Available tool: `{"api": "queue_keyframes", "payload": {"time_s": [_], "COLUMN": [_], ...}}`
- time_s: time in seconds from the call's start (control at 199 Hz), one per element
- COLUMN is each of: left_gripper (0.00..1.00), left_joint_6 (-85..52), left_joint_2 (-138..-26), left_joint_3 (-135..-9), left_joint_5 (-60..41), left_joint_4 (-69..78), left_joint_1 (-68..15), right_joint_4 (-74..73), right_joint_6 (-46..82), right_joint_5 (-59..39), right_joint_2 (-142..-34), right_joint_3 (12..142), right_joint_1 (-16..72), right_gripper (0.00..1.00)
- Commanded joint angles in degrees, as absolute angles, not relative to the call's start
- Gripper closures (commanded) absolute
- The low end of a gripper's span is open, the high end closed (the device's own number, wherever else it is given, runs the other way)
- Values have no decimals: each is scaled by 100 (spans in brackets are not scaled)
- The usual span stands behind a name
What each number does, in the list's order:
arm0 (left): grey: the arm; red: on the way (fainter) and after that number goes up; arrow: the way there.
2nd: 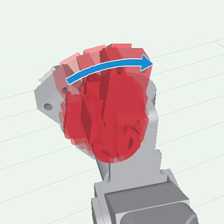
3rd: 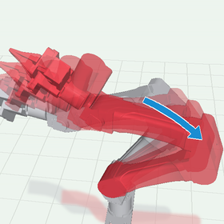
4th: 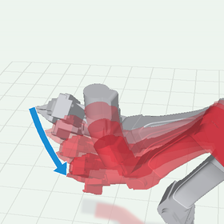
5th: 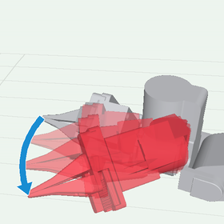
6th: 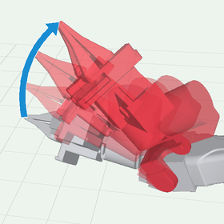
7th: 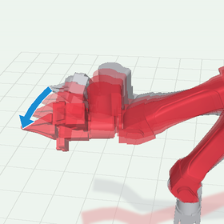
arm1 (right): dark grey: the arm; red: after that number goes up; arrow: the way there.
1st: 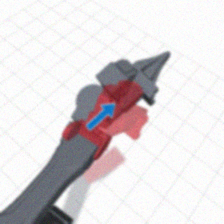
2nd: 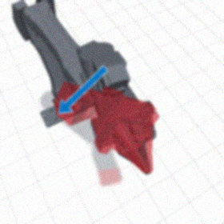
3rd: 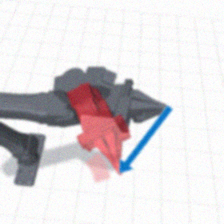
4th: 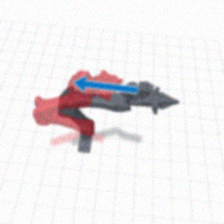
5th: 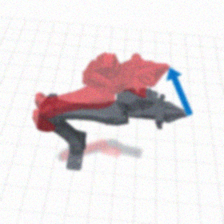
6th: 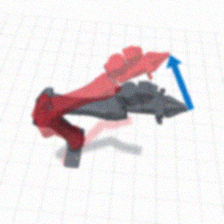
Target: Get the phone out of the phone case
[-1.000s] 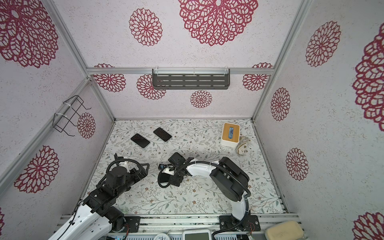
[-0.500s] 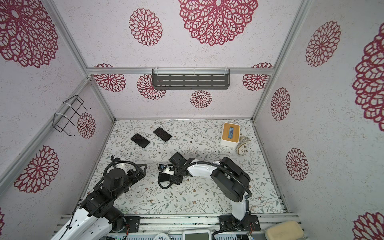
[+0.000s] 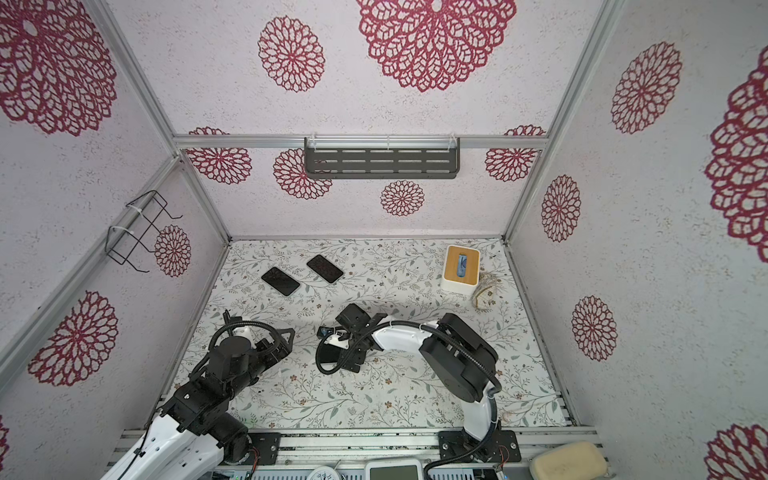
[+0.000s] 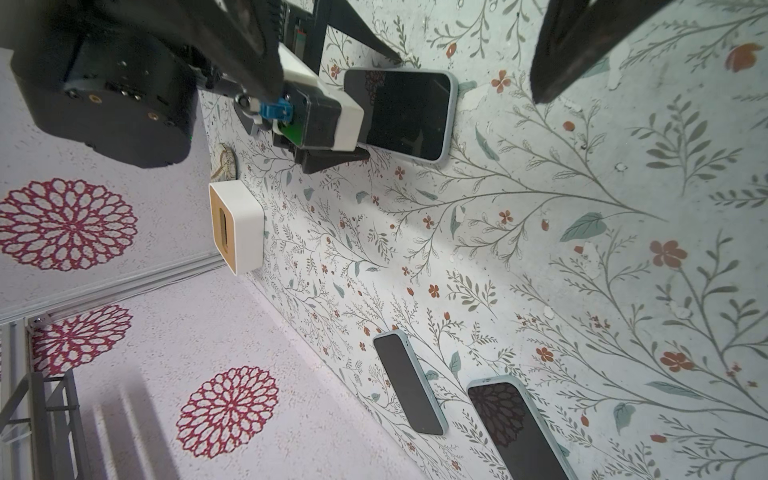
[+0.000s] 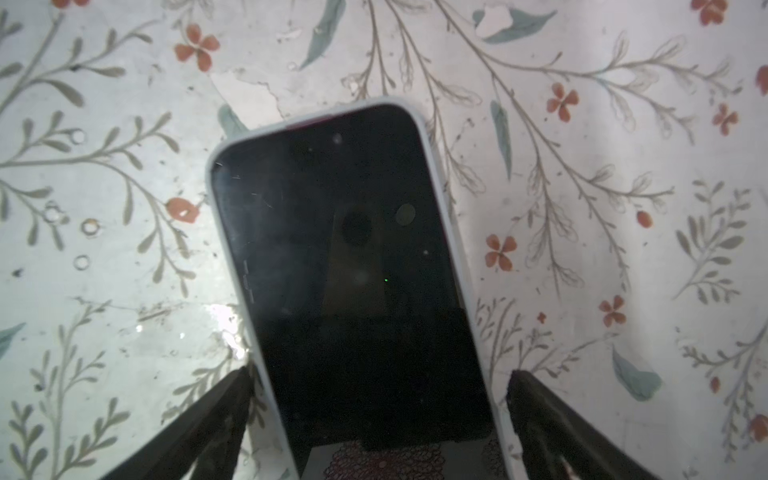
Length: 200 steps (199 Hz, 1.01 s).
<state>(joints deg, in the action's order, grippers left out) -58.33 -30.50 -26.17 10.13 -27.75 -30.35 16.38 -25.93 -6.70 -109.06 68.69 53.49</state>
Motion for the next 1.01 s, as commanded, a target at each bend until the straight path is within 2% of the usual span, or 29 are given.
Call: {"api": "queue_keyframes", "payload": {"time_s": [0.0, 0.277, 0.689, 1.001], "left_gripper": [3, 3, 3, 3], "left_joint_6": [-5757, -5742, -6022, -6402], "left_joint_2": [-2958, -2694, -2295, -2351], "left_joint_3": [-2514, -2476, -2411, -2148], "left_joint_5": [1053, 1142, 1239, 928], "left_joint_4": [-2714, -2878, -3128, -2658], "left_joint_1": [-3086, -3085, -3085, -3085], "right_joint_4": [2176, 2790, 1738, 1309], "right_joint_6": [-2790, -2892, -2514, -2291], "right_joint_5": [-387, -715, -809, -587], "right_joint_2": [-11129, -11495, -11001, -10718], "right_joint_3": [7107, 7647, 6585, 6206], "right_joint_1": [5325, 5275, 5317, 5441], "right_gripper": [1, 1, 13, 25]}}
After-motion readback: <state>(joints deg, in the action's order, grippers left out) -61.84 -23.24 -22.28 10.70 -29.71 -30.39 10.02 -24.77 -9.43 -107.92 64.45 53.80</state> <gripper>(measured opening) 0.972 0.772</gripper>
